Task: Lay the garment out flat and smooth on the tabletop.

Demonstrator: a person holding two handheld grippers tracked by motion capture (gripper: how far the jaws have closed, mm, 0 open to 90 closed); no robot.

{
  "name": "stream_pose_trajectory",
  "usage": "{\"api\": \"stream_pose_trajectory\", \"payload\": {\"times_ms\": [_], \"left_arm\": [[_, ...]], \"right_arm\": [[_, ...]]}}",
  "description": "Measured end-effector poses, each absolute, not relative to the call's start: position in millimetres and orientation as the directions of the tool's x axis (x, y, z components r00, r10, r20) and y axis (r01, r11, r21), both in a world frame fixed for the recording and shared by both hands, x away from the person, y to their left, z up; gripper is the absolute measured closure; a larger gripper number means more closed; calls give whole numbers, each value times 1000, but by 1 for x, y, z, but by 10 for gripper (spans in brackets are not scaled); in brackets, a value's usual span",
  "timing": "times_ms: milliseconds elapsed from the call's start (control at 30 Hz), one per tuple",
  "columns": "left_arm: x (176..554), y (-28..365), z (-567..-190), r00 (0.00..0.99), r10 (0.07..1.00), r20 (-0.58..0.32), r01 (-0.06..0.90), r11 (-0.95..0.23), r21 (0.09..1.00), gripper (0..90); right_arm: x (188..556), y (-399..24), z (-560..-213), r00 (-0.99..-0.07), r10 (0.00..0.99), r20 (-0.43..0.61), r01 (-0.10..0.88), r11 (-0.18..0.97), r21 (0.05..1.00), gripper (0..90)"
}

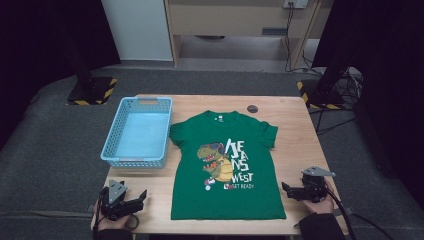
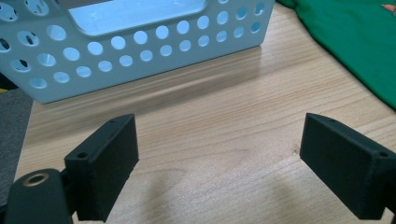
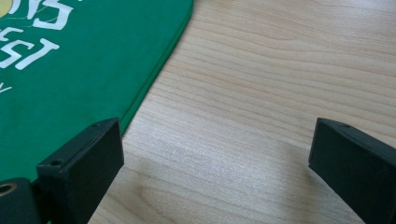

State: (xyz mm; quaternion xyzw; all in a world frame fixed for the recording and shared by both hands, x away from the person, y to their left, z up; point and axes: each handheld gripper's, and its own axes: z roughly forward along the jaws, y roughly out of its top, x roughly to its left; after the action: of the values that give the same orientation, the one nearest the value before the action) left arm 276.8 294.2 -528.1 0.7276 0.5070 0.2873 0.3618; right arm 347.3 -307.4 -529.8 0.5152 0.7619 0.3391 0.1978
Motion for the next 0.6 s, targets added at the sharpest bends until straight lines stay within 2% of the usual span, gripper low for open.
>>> {"api": "stream_pose_trajectory", "payload": {"times_ms": [600], "left_arm": [[274,305,-528,311,947,81,518,-240,821,111]], "right_arm": [[348,-314,-528,-379,925,30,661,248,708,37]]}}
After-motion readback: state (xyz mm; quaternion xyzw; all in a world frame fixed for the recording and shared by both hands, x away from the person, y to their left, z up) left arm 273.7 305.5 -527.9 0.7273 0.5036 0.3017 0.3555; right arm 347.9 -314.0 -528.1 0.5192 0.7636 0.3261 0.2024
